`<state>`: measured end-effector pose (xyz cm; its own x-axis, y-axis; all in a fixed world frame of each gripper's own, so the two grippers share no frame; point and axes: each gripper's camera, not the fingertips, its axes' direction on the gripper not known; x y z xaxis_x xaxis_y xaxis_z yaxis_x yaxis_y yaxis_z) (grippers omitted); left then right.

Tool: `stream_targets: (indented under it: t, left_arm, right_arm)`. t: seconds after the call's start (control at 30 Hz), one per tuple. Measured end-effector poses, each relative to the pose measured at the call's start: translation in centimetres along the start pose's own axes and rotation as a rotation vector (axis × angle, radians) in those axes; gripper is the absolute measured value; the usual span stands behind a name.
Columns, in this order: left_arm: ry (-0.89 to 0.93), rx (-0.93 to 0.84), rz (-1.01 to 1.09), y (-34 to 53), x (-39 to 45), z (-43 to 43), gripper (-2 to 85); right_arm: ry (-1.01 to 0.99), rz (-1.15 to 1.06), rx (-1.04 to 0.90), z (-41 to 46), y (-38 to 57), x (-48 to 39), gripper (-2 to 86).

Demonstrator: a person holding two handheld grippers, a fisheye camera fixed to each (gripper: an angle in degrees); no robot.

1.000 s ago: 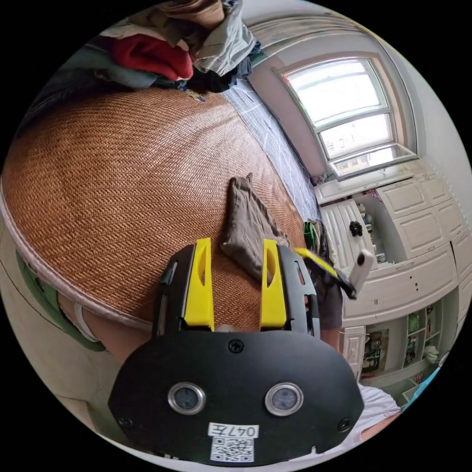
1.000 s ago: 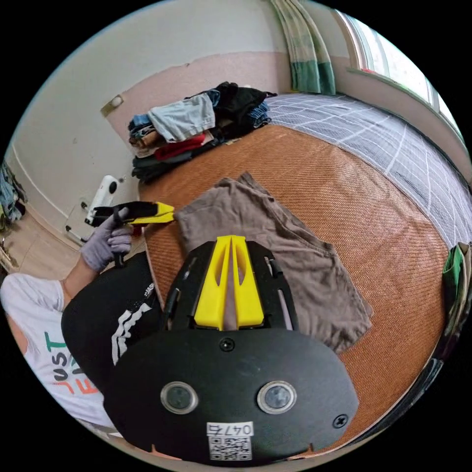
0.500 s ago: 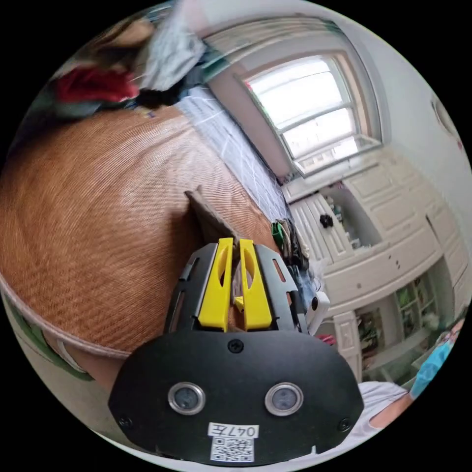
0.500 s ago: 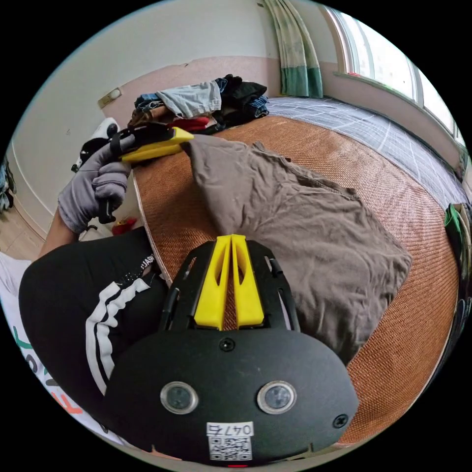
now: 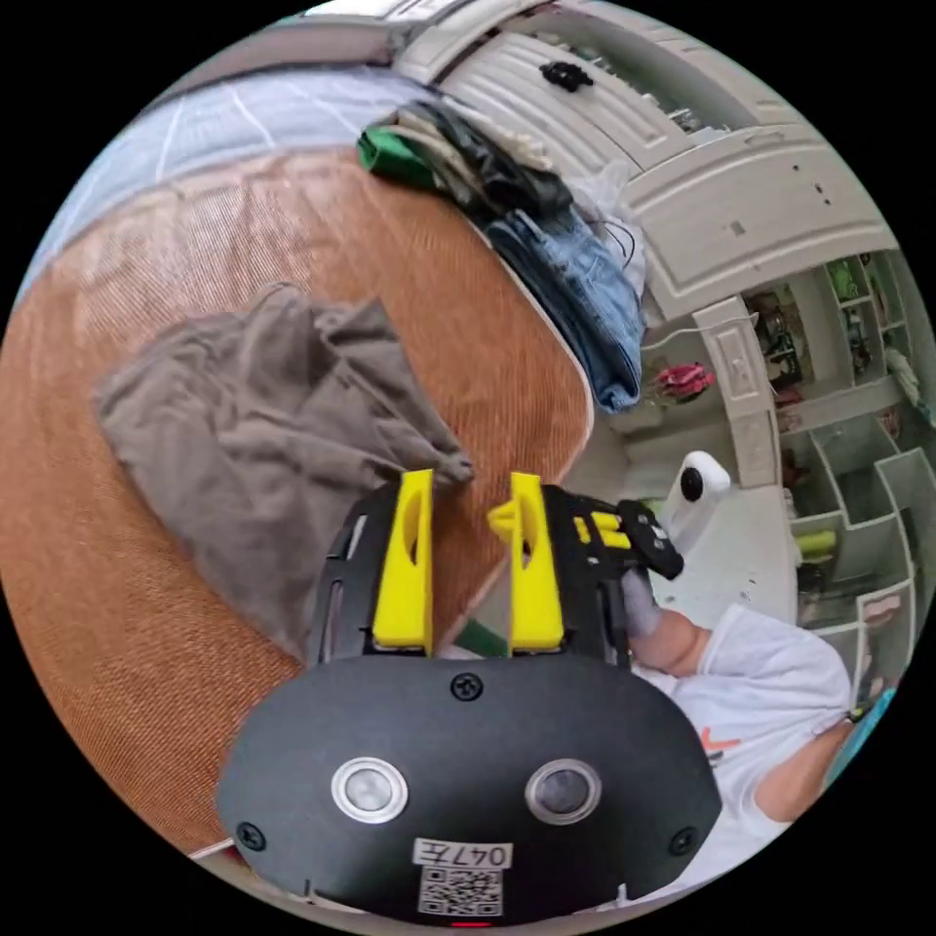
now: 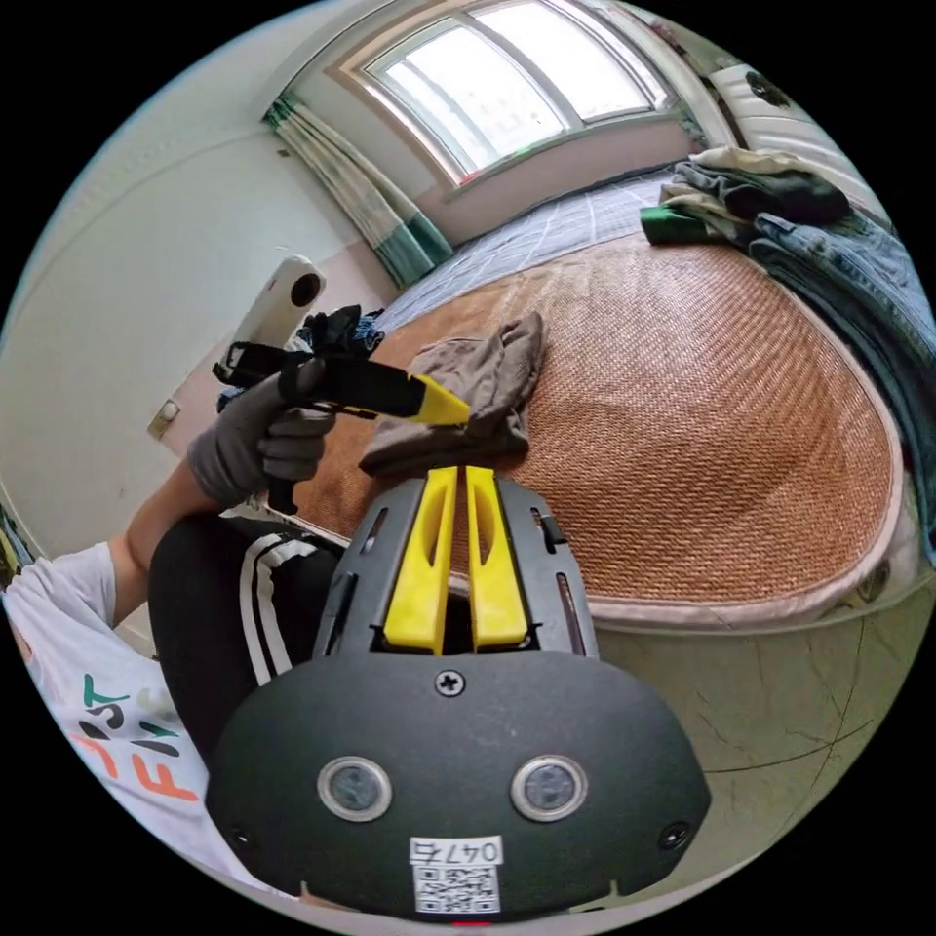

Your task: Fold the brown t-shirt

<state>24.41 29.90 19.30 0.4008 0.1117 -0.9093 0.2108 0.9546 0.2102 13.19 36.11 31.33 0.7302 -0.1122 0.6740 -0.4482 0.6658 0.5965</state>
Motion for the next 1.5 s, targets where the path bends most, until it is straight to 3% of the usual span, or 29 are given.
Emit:
stream_targets:
  t: [0.13, 0.2, 0.3, 0.37, 0.53, 0.63, 0.7, 0.8, 0.97, 1.1, 1.23, 1.33, 1.5]
  left_arm:
    - [0.096, 0.218, 0.005, -1.1, 0.8, -8.5, 14.7]
    - [-0.010, 0.448, -0.058, 0.0, 0.3, -15.6, 13.5]
    - [-0.172, 0.579, -0.186, 0.4, -1.1, -19.6, 12.2]
    - [-0.178, 0.584, -0.228, -0.9, -2.0, -19.9, 11.9]
    - [-0.089, 0.498, -0.114, -7.6, -0.3, -18.4, 10.3]
    - [0.000, 0.244, 0.028, -13.9, 2.7, -13.2, 8.4]
    - [-0.193, 0.041, 0.061, -18.0, 5.0, -8.7, 8.5]
    - [-0.333, -0.067, 0.081, -21.6, 6.6, -5.5, 7.9]
    - [-0.335, -0.055, 0.130, -25.2, 9.0, -4.8, 7.9]
    - [-0.298, -0.063, 0.153, -27.8, 9.7, -3.8, 7.4]
    - [-0.303, -0.124, 0.158, -29.5, 9.2, -1.7, 7.1]
    - [-0.281, -0.131, 0.163, -30.4, 9.0, -1.2, 6.8]
    - [-0.297, -0.117, 0.196, -31.5, 9.0, -1.4, 6.6]
  right_arm:
    - [0.012, -0.004, 0.054, -2.0, -0.1, 0.2, 1.7]
    - [0.061, -0.070, 0.072, -2.4, -1.3, -1.2, 2.9]
    - [0.117, -0.128, 0.036, -1.4, -3.1, -2.8, 3.8]
    - [0.167, -0.165, 0.021, -0.7, -3.7, -3.9, 3.7]
    - [0.332, -0.316, -0.071, 2.1, -4.9, -6.0, 0.8]
    - [0.306, -0.290, -0.023, 0.6, -5.9, -5.8, 0.2]
    - [0.226, -0.169, -0.015, -0.1, -6.9, -3.6, 0.1]
    - [0.172, -0.054, -0.094, 1.1, -7.5, -0.5, 0.2]
    - [0.244, -0.143, 0.079, -1.4, -7.7, -3.9, -0.8]
    - [0.203, -0.317, -0.086, 3.0, -10.3, -7.4, -0.5]
    - [0.292, -0.300, -0.184, 6.7, -12.0, -5.6, -0.5]
    - [0.242, -0.201, -0.107, 5.5, -12.9, -4.1, -0.8]
    - [0.234, -0.288, -0.053, 5.8, -17.7, -6.5, 0.4]
